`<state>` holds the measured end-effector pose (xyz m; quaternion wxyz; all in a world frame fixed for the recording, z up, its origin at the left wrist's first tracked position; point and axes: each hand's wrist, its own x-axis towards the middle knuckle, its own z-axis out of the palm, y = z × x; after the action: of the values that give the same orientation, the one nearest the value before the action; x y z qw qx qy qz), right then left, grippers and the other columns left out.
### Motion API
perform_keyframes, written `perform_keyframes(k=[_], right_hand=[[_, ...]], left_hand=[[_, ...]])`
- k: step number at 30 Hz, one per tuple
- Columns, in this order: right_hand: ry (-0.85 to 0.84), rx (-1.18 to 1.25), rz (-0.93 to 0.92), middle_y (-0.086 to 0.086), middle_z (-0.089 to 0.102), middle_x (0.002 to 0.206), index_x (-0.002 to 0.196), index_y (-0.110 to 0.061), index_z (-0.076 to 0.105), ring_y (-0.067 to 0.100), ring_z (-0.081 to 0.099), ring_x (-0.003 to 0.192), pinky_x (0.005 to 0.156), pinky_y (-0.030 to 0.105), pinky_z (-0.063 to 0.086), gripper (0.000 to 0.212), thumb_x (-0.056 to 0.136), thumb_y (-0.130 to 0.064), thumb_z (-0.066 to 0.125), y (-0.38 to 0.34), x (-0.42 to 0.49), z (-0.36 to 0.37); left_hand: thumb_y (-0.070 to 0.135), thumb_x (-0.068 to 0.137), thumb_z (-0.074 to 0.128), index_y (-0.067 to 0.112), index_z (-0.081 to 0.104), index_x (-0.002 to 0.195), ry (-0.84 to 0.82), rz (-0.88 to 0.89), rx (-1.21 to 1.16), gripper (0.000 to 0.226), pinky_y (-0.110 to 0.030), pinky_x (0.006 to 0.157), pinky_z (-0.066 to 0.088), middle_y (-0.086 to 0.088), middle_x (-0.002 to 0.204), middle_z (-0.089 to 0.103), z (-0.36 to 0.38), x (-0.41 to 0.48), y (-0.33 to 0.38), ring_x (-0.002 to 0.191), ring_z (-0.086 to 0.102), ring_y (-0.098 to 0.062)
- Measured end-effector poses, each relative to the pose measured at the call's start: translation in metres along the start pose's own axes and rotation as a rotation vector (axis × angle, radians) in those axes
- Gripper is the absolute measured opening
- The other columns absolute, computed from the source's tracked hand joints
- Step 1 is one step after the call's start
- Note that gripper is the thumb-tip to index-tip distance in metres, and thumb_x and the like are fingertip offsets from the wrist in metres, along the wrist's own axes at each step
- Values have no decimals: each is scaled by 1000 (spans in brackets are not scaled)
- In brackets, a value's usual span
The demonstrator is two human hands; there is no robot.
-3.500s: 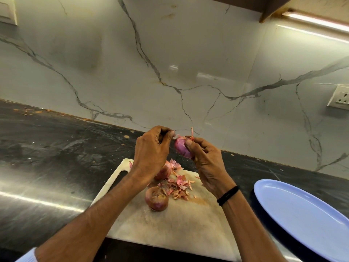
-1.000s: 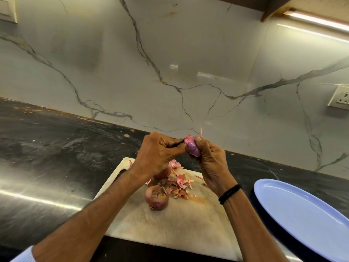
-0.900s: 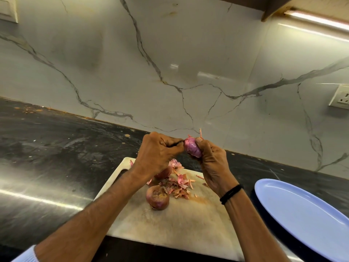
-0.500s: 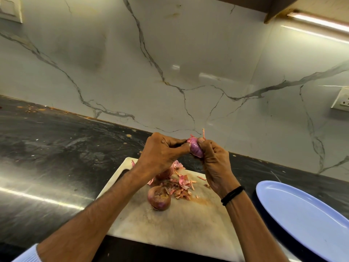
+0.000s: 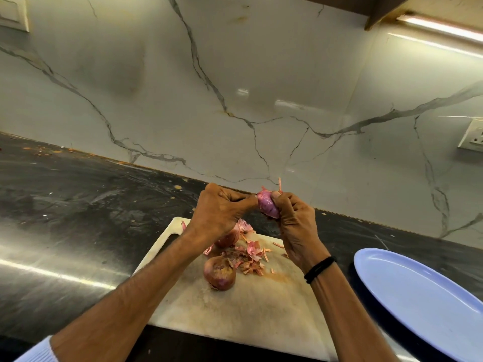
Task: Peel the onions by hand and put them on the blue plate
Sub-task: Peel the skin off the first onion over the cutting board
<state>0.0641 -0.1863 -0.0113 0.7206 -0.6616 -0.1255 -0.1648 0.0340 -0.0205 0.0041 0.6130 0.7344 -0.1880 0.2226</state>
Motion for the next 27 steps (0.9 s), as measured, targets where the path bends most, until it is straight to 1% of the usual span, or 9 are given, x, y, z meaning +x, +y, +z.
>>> perform_keyframes(k=[3, 6, 9, 14, 16, 18, 20, 22, 27], right_hand=[[-1, -23, -35, 8, 70, 94, 96, -11, 69, 17, 67, 84, 78, 26, 57, 45, 66, -45, 73, -1, 0, 0], [-7, -65, -81, -2, 71, 90, 95, -14, 69, 12, 68, 82, 77, 24, 57, 35, 70, -39, 72, -3, -2, 0], [-14, -112, -128, 2, 70, 95, 98, -15, 68, 14, 69, 86, 78, 24, 58, 40, 70, -43, 72, -4, -3, 0], [-11, -174, -146, 6, 69, 99, 100, -16, 67, 19, 69, 90, 77, 25, 58, 47, 66, -48, 72, -3, -4, 0], [-12, -180, -147, 6, 69, 99, 99, -16, 66, 18, 69, 89, 76, 24, 58, 43, 68, -45, 72, -2, -4, -1], [-13, -175, -145, 9, 69, 100, 100, -16, 66, 19, 69, 89, 75, 23, 58, 42, 69, -42, 73, -1, -4, 0], [-12, -161, -147, 11, 69, 101, 101, -14, 66, 21, 69, 90, 74, 24, 58, 43, 69, -42, 73, 0, -5, 1], [-19, -149, -153, 12, 69, 101, 103, -12, 65, 21, 69, 90, 74, 24, 57, 45, 70, -41, 73, -2, -5, 1], [-53, -128, -152, 6, 68, 106, 106, -17, 64, 14, 69, 94, 78, 23, 57, 46, 68, -41, 74, -7, -6, 2]], left_hand=[[49, 62, 71, 17, 79, 86, -12, -59, -89, 41, -20, 73, 59, 2, 81, 78, 0, -1, 2, 79, 74, -8], [38, 69, 74, 8, 79, 92, -9, -146, -154, 38, -24, 79, 59, -7, 85, 78, -1, 1, 0, 84, 75, -15], [20, 79, 76, 4, 77, 95, -16, -233, -250, 23, -24, 75, 60, -11, 87, 77, -1, 1, 0, 84, 75, -19], [19, 70, 77, 6, 77, 96, -22, -326, -383, 29, -36, 83, 60, -14, 92, 77, 1, 1, 1, 90, 75, -26], [12, 78, 76, 7, 77, 95, -7, -331, -379, 18, -35, 82, 61, -13, 91, 77, 2, 0, 3, 89, 75, -25], [8, 80, 76, 12, 78, 89, 16, -307, -343, 10, -28, 75, 61, -7, 84, 78, 3, -2, 5, 83, 76, -20], [7, 80, 76, 14, 77, 90, 41, -266, -294, 12, -18, 67, 58, 0, 77, 77, 4, -3, 5, 76, 75, -11], [8, 81, 77, 13, 77, 96, 73, -226, -234, 16, -13, 64, 55, 7, 76, 75, 4, -2, 5, 73, 73, -5], [8, 84, 75, 14, 78, 95, 83, -238, -250, 13, -19, 72, 58, -3, 84, 77, 3, 1, 1, 84, 75, -15]])
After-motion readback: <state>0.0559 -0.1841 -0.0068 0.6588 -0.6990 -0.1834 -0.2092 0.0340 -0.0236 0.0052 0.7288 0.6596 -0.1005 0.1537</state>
